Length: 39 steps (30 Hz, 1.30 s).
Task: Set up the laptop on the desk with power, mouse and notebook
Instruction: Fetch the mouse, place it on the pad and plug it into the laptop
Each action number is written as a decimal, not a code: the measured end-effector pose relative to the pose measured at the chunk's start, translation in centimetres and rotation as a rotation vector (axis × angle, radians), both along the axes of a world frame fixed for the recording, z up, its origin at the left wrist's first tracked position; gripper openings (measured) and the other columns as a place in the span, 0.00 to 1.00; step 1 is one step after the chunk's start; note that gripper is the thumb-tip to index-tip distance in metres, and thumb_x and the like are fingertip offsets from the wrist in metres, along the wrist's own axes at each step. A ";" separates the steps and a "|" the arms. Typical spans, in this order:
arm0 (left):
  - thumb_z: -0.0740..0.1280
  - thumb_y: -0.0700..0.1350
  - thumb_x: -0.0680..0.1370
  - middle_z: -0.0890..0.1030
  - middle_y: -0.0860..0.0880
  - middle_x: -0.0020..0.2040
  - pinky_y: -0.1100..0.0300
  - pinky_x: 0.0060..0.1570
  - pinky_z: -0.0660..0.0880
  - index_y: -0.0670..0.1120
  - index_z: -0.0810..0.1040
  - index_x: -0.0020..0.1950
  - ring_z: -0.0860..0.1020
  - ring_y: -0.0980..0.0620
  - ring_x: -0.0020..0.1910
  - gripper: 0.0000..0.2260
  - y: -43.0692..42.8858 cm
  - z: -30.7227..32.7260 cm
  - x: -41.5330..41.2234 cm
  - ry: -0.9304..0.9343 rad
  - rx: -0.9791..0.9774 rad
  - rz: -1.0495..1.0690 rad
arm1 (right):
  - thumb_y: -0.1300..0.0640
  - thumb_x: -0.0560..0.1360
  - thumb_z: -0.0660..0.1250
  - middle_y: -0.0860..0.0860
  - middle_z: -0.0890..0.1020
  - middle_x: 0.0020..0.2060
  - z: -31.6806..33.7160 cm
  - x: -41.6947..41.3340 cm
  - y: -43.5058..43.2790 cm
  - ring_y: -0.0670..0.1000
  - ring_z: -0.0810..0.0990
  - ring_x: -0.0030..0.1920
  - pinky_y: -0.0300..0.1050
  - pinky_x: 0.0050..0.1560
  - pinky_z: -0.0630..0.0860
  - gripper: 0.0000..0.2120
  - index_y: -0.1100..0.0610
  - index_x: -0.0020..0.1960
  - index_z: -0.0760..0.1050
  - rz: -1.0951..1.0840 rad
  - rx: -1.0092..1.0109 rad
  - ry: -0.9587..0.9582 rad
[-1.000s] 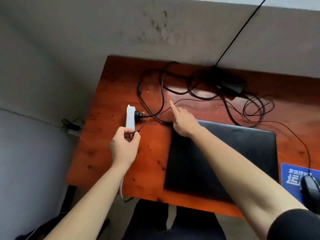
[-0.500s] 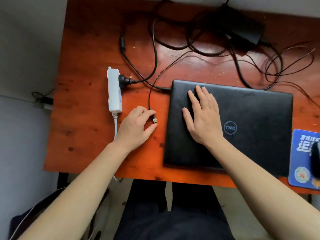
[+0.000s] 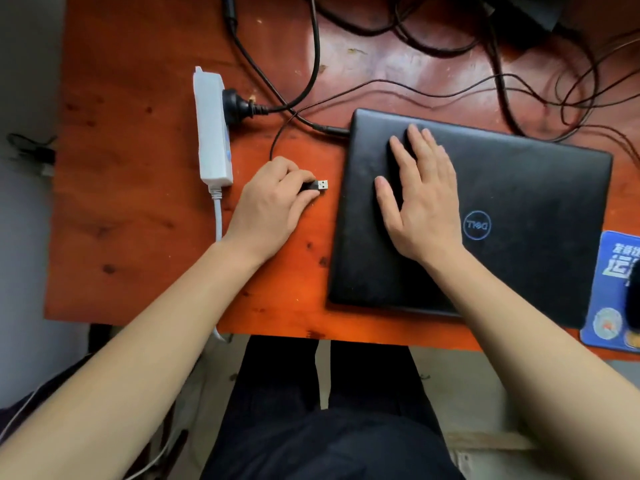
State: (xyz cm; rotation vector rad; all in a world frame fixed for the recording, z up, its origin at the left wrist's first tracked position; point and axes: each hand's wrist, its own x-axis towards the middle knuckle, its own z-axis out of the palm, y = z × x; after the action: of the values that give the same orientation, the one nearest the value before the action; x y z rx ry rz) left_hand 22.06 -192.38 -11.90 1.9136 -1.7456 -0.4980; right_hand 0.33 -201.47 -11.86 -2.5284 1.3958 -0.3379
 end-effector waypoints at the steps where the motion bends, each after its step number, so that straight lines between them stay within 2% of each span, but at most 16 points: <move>1: 0.69 0.41 0.79 0.79 0.39 0.48 0.53 0.51 0.74 0.36 0.81 0.56 0.78 0.42 0.48 0.10 0.1 0.0 -0.3 0.017 0.000 0.030 | 0.49 0.82 0.59 0.60 0.64 0.77 0.0 0.0 0.0 0.60 0.59 0.78 0.58 0.78 0.53 0.26 0.60 0.76 0.65 -0.001 -0.004 0.003; 4: 0.66 0.39 0.80 0.78 0.38 0.50 0.49 0.53 0.75 0.35 0.80 0.58 0.77 0.40 0.49 0.10 0.3 -0.3 -0.8 0.045 0.004 0.058 | 0.49 0.82 0.59 0.60 0.64 0.77 -0.2 0.0 0.0 0.60 0.59 0.78 0.57 0.78 0.53 0.26 0.60 0.76 0.66 -0.006 -0.017 0.003; 7: 0.66 0.38 0.80 0.78 0.38 0.51 0.45 0.50 0.73 0.36 0.80 0.59 0.77 0.39 0.49 0.10 0.6 -0.5 -1.1 0.043 -0.008 0.054 | 0.49 0.82 0.60 0.60 0.65 0.76 -0.3 0.1 0.1 0.60 0.60 0.78 0.58 0.78 0.54 0.26 0.60 0.76 0.66 -0.010 -0.023 0.000; 13: 0.66 0.39 0.79 0.79 0.41 0.50 0.45 0.42 0.68 0.40 0.82 0.58 0.78 0.41 0.45 0.09 0.5 -0.7 -1.6 -0.005 -0.034 -0.015 | 0.49 0.82 0.60 0.60 0.65 0.76 -0.4 0.2 0.2 0.60 0.61 0.78 0.59 0.77 0.57 0.26 0.61 0.75 0.66 -0.011 -0.027 -0.006; 23: 0.67 0.39 0.79 0.79 0.42 0.48 0.47 0.40 0.68 0.40 0.82 0.56 0.77 0.43 0.43 0.08 1.2 -1.5 -1.3 -0.009 -0.106 -0.074 | 0.49 0.82 0.60 0.61 0.65 0.76 -0.5 0.1 0.3 0.60 0.61 0.77 0.59 0.76 0.57 0.25 0.61 0.75 0.67 -0.013 -0.031 -0.009; 33: 0.66 0.39 0.80 0.79 0.41 0.48 0.50 0.40 0.67 0.39 0.82 0.57 0.76 0.43 0.42 0.08 1.4 -1.7 -1.2 -0.034 -0.091 -0.108 | 0.49 0.82 0.61 0.60 0.65 0.76 -0.5 0.2 0.2 0.60 0.61 0.78 0.59 0.76 0.58 0.25 0.60 0.75 0.67 -0.012 -0.023 -0.006; 39: 0.65 0.39 0.81 0.79 0.40 0.48 0.48 0.41 0.70 0.38 0.81 0.57 0.77 0.43 0.44 0.09 2.1 -1.7 -1.2 -0.025 -0.082 -0.126 | 0.50 0.82 0.61 0.61 0.65 0.76 -0.3 0.2 0.3 0.60 0.60 0.78 0.59 0.76 0.57 0.25 0.61 0.75 0.67 -0.011 -0.014 -0.008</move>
State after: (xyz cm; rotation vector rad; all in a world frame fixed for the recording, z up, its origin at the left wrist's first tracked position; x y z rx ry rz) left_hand 20.83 -190.23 -13.60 1.7680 -1.8816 -0.4422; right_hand 0.54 -201.20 -12.21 -2.5284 1.4100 -0.3597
